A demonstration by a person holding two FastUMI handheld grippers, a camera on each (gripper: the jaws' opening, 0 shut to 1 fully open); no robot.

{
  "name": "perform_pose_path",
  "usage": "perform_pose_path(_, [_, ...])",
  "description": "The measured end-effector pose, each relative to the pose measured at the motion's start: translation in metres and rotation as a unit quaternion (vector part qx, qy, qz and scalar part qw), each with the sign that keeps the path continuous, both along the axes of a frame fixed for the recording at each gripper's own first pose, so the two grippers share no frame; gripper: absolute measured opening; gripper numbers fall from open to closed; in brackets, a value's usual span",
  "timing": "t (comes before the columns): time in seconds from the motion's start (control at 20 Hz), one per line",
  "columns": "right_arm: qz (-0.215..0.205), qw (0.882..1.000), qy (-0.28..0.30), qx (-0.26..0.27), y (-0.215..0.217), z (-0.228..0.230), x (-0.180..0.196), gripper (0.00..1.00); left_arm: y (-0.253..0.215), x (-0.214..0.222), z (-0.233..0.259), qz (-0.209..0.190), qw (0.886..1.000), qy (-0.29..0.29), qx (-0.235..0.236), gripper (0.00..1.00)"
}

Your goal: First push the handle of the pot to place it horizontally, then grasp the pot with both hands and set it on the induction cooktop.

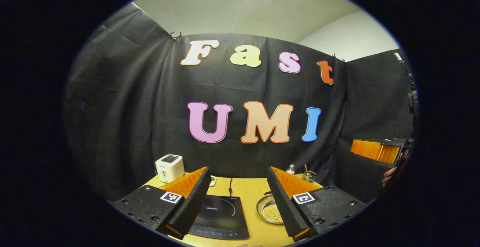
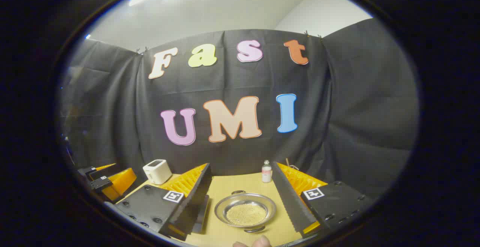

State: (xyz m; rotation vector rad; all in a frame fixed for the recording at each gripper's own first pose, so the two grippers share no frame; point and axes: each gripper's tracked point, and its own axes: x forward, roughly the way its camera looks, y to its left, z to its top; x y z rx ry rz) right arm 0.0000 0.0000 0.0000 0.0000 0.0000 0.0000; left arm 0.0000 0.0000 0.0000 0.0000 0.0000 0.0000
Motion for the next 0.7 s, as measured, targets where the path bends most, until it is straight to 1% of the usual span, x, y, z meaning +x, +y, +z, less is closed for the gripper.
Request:
perform_pose_path(0.05, [0.006, 1.0, 0.001, 0.003, 0.006, -0.001, 0.002, 0.92, 0.003, -0.003, 0.001, 0.004, 1.0, 0.001, 0.0, 0.92])
perform_pose_path(0.1, [0.011, 1.0, 0.004, 0.005, 0.01, -0.003, 0.003, 0.92, 0.005, -0.005, 0.002, 0.009, 1.0, 0.001, -0.001, 0.92])
perform_pose_path(0.15, [0.015, 1.0, 0.006, 0.004, 0.013, -0.006, 0.004, 0.92, 0.008, -0.006, 0.003, 0.014, 1.0, -0.002, 0.0, 0.89])
perform_pose_path(0.2, [0.018, 1.0, 0.009, 0.002, 0.016, -0.008, 0.004, 0.92, 0.01, -0.007, 0.003, 0.018, 1.0, -0.002, 0.002, 0.92])
perform_pose_path(0.35, [0.024, 1.0, 0.014, 0.0, 0.019, -0.011, 0.004, 0.97, 0.018, -0.009, 0.001, 0.029, 1.0, 0.003, 0.004, 0.92])
perform_pose_path(0.4, [0.023, 1.0, 0.014, -0.001, 0.018, -0.01, 0.005, 0.99, 0.021, -0.01, 0.002, 0.033, 0.999, 0.002, 0.004, 0.87])
perform_pose_path(0.65, [0.023, 1.0, 0.019, -0.004, 0.019, -0.016, 0.009, 0.99, 0.022, -0.009, -0.002, 0.041, 0.999, 0.007, 0.004, 0.87])
perform_pose_path(0.7, [0.024, 0.999, 0.023, -0.004, 0.019, -0.018, 0.01, 0.99, 0.022, -0.009, -0.003, 0.04, 0.999, 0.009, 0.002, 0.89])
